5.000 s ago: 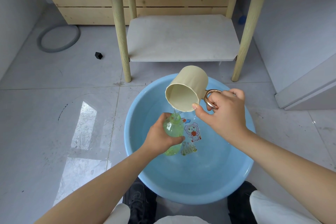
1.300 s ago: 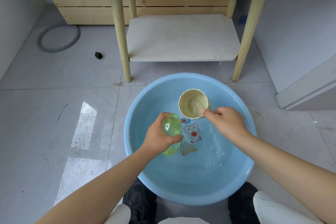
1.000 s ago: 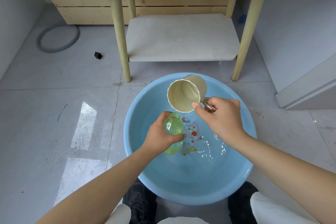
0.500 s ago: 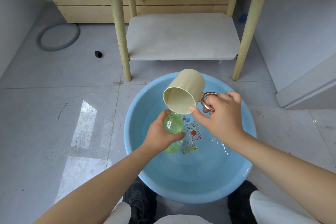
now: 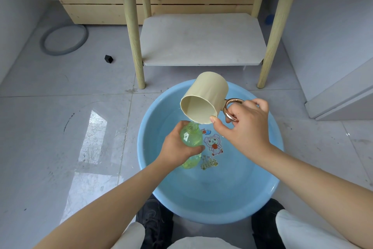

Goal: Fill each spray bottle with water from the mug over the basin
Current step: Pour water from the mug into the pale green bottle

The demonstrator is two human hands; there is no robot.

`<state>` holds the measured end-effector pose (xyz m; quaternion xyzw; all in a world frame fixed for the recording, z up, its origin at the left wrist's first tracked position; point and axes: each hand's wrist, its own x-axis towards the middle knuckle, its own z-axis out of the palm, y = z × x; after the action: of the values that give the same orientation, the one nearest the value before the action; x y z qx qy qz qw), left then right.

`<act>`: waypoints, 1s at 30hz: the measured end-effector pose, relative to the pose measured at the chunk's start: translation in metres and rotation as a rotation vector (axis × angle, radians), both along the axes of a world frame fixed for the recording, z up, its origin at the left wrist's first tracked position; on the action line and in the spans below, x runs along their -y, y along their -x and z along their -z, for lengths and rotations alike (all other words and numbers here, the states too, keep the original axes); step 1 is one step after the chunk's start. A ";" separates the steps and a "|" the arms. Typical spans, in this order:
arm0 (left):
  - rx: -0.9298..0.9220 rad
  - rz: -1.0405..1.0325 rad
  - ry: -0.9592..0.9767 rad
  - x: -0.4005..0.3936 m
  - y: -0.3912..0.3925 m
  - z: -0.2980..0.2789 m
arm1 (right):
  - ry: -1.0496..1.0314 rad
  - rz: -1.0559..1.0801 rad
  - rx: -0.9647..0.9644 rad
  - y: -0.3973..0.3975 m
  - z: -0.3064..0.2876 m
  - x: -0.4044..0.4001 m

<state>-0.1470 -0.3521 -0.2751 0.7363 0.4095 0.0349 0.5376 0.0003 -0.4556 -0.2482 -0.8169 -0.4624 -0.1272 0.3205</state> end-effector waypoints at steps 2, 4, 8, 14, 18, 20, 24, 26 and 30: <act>0.004 0.001 0.004 0.000 0.000 -0.001 | -0.006 -0.002 0.012 0.000 0.000 0.000; 0.001 0.001 0.014 0.001 0.000 -0.002 | -0.009 -0.003 0.022 0.000 0.000 0.001; 0.001 -0.005 0.006 0.000 0.000 -0.001 | -0.014 -0.006 0.030 0.000 0.001 0.000; 0.004 -0.006 0.011 0.000 0.000 -0.001 | -0.024 -0.017 0.050 -0.001 0.001 -0.001; 0.009 -0.011 0.008 0.000 0.000 0.001 | -0.021 -0.020 0.060 -0.001 0.001 -0.001; 0.009 -0.012 0.011 0.000 0.000 0.001 | -0.025 -0.023 0.063 0.000 0.001 -0.001; 0.012 -0.010 0.010 0.000 -0.001 0.000 | -0.018 -0.026 0.052 0.000 0.001 -0.001; 0.011 -0.012 0.011 0.000 -0.001 0.001 | -0.020 -0.023 0.045 0.000 0.002 0.000; 0.024 -0.018 0.007 -0.003 0.001 0.005 | 0.022 0.059 -0.016 -0.003 0.009 0.000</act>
<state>-0.1478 -0.3494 -0.2802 0.7301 0.4097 0.0471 0.5448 0.0034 -0.4553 -0.2571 -0.8347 -0.4369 -0.1248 0.3111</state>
